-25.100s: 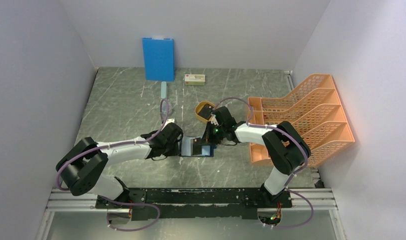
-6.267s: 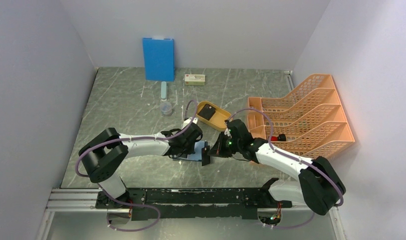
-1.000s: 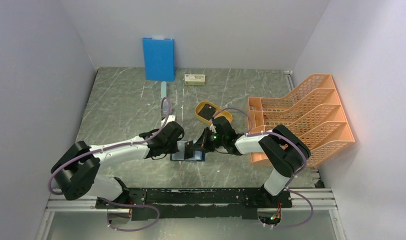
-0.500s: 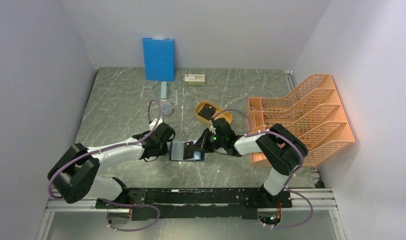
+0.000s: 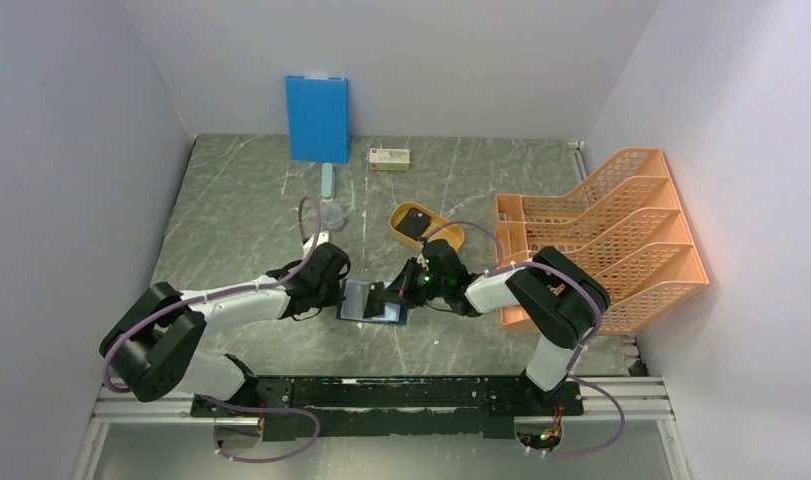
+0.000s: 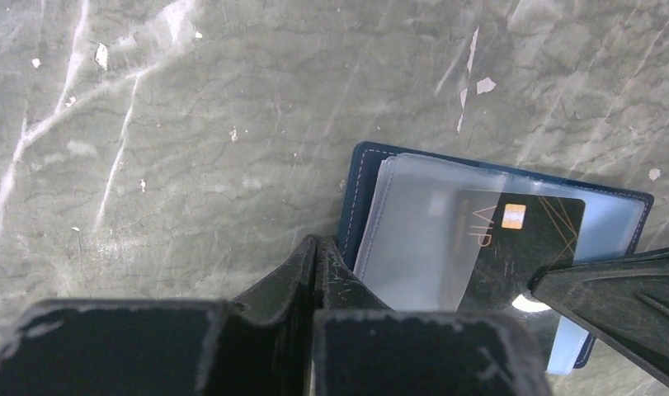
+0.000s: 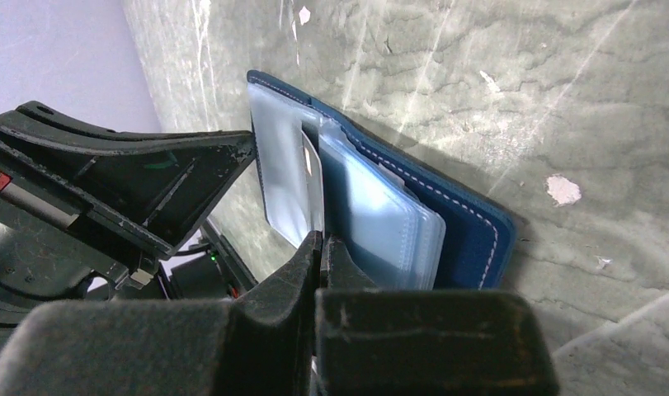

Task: Put the credit cards into the card holder
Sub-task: Insert the credit card into the card holder.

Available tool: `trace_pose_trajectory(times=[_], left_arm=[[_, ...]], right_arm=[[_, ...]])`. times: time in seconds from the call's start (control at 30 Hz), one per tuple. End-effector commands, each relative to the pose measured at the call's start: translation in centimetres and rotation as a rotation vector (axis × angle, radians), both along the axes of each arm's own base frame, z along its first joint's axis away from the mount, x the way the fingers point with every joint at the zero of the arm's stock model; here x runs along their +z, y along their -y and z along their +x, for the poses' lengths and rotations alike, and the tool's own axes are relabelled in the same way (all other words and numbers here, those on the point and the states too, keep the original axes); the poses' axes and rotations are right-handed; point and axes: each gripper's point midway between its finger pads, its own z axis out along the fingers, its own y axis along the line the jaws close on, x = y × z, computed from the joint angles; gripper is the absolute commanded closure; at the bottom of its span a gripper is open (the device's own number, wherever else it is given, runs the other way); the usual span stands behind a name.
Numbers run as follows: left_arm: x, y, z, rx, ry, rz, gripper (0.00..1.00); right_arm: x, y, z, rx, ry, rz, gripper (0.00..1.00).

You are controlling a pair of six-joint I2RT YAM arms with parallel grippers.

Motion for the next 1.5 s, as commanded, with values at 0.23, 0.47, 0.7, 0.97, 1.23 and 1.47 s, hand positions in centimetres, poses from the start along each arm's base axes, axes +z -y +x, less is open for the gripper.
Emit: trace_pose_trajectory(times=[0.23,0.47,0.7,0.97,1.23,1.47], left_arm=[[-3.2,-0.9,-3.4,-0.051,-0.137,0.023,0.95],[-2.8,-1.5,-3.4,-0.041,-0.125,0.041,0.95],[-2.7,-1.5,-3.3,-0.04,-0.122,0.047,0.95],[-2.7,-1.6,-3.3,-0.04,-0.123,0.05,0.95],[-2.7,-1.5,-3.3,-0.04,-0.124,0.044,0.95],[-2.7,-1.4,-3.3,-0.041,-0.123,0.04,0.95]], right_arm=[[-1.8,0.2,-0.4,-0.083,-0.029,-0.038,1.0],[-2.5,1.6,-0.4,-0.121,-0.035,-0.106,1.0],[-3.2,2.4,-0.7,-0.127,-0.043,-0.159,1.0],[-3.2,2.6,-0.6,-0.13,-0.04,-0.172,1.0],[-3.3,2.7,-0.5,-0.146,-0.044,-0.176,1.0],[-3.1,2.6,-0.4,-0.133,-0.028,-0.171,1.0]])
